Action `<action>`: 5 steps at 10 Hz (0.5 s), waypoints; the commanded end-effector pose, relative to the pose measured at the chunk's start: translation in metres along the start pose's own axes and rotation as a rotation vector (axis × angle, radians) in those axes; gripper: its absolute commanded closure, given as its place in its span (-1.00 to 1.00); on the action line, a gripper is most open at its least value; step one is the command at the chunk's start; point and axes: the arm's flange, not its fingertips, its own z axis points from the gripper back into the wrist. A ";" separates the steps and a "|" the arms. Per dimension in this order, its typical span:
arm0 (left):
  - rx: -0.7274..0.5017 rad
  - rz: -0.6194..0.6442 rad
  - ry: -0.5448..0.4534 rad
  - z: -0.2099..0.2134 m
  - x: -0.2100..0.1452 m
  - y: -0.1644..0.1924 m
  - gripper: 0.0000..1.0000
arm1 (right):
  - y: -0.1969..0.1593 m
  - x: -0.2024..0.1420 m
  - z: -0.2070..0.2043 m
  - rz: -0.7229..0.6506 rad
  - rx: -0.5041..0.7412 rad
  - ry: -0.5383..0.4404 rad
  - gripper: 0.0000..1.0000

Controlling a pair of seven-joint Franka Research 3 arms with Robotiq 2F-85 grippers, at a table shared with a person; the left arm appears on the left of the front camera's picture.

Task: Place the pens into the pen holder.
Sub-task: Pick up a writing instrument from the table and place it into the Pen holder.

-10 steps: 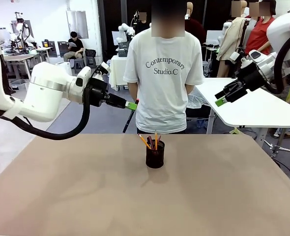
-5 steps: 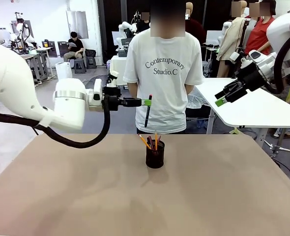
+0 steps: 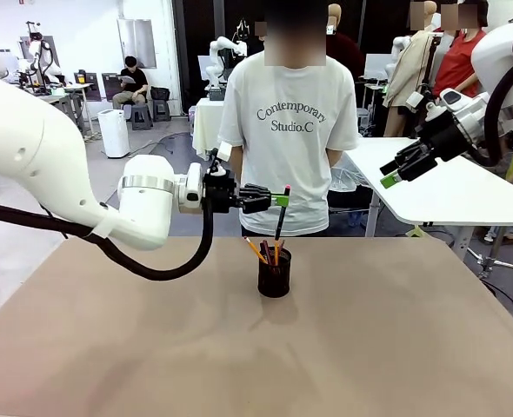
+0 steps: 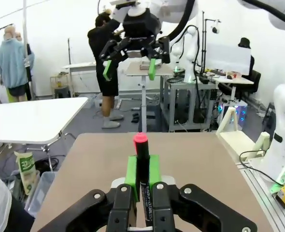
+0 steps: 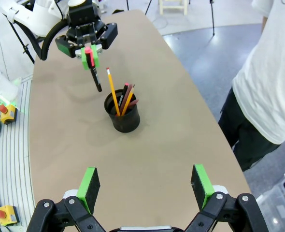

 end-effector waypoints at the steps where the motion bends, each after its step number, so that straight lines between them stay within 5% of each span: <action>1: -0.003 0.019 -0.089 0.008 -0.007 -0.006 1.00 | -0.002 0.003 0.000 0.003 -0.009 -0.003 -1.00; 5: -0.010 0.009 -0.028 -0.001 -0.002 -0.001 1.00 | -0.002 0.003 0.000 0.003 -0.009 -0.003 -1.00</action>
